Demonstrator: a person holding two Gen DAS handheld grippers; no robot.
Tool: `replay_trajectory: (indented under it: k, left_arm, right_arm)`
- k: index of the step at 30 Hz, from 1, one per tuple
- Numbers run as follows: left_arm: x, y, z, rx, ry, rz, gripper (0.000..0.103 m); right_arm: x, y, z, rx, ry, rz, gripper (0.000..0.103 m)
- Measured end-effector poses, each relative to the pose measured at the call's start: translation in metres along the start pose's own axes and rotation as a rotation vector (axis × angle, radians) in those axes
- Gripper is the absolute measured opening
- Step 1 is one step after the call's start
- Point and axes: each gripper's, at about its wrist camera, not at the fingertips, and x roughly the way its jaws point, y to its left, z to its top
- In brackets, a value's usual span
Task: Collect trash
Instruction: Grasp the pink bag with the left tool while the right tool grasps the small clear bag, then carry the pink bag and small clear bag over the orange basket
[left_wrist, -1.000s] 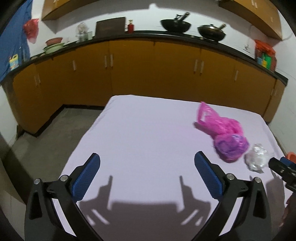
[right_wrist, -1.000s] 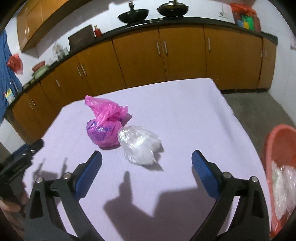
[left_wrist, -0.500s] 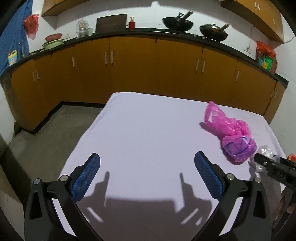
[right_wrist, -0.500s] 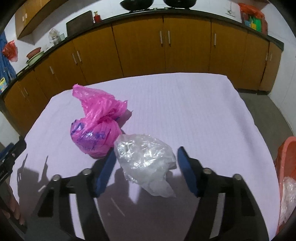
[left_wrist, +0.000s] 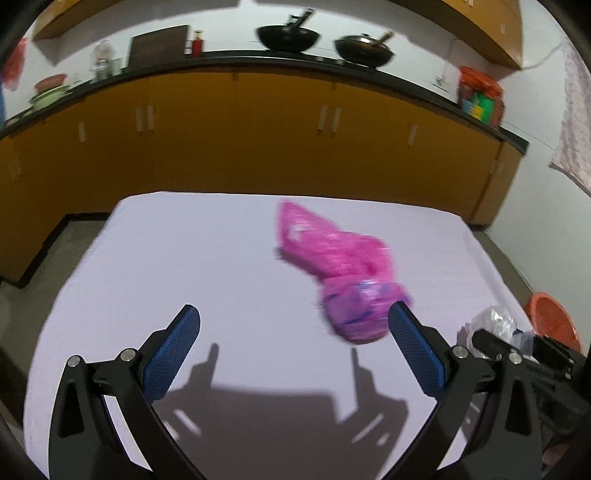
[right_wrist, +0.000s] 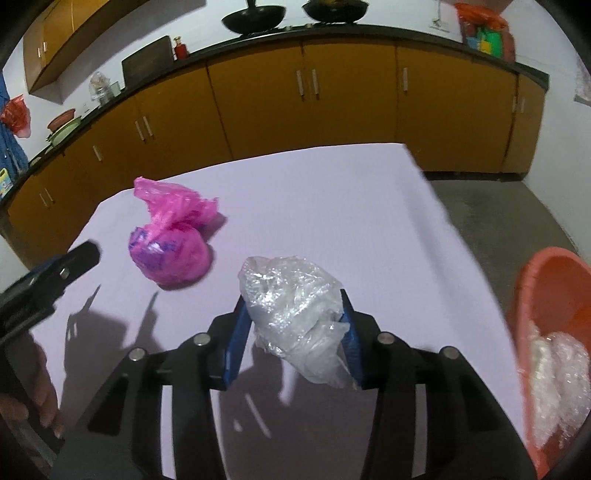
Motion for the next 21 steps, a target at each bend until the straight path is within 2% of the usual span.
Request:
replay_trajectory:
  k: [7, 15, 17, 19, 21]
  left_arm:
    - [0.022, -0.04, 0.008, 0.046, 0.021, -0.011, 0.101]
    - [0.058, -0.05, 0.01, 0.06, 0.088, 0.058, 0.1]
    - [0.062, -0.048, 0.009, 0.042, 0.108, 0.057, 0.088]
    - [0.067, -0.045, 0.006, 0.018, 0.141, 0.034, 0.064]
    - [0.066, -0.043, 0.003, 0.003, 0.146, 0.028, 0.059]
  right_arm:
    - [-0.027, -0.043, -0.016, 0.082, -0.013, -0.023, 0.045]
    - [-0.046, -0.066, -0.027, 0.138, -0.019, -0.02, 0.045]
    - [-0.048, -0.069, -0.028, 0.143, -0.021, -0.019, 0.045]
    - [-0.051, -0.07, -0.029, 0.147, -0.024, -0.017, 0.045]
    - [-0.053, -0.072, -0.03, 0.148, -0.028, -0.017, 0.045]
